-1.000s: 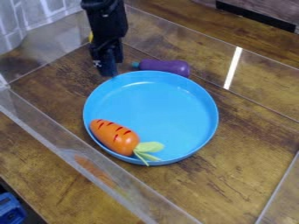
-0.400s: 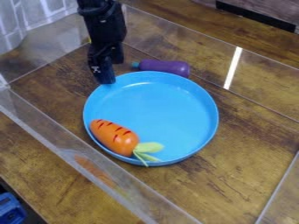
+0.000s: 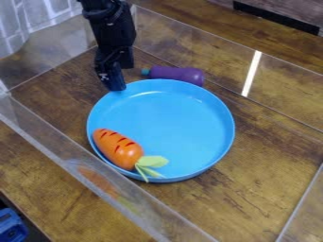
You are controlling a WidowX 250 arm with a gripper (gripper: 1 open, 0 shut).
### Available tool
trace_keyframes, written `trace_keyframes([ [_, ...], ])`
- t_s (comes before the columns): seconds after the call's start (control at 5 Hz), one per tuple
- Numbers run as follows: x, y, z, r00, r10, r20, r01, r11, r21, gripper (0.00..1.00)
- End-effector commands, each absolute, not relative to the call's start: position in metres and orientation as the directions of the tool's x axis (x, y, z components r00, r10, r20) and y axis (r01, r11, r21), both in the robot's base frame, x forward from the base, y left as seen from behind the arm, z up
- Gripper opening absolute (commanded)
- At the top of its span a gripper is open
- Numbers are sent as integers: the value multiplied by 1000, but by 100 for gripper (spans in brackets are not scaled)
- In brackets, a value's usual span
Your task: Put the lemon on the blue tray
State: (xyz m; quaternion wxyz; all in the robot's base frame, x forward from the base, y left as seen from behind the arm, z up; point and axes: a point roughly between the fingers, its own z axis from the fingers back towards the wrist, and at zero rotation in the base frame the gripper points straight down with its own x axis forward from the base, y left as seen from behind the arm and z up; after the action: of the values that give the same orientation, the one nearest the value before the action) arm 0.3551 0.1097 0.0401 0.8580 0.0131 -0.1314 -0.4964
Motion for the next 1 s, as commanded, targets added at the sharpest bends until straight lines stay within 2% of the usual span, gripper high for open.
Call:
trace_keyframes([
  [0.0, 360, 92, 27, 417, -882, 217, 879, 452, 148, 100],
  [0.2, 346, 63, 24, 382, -898, 219, 901, 414, 127, 0],
  [0.4, 350, 52, 22, 373, -897, 238, 904, 409, 123, 100],
  [0.6, 335, 28, 21, 316, -915, 252, 929, 353, 115, 0],
  [0.8, 319, 2, 21, 251, -931, 265, 952, 286, 105, 100],
])
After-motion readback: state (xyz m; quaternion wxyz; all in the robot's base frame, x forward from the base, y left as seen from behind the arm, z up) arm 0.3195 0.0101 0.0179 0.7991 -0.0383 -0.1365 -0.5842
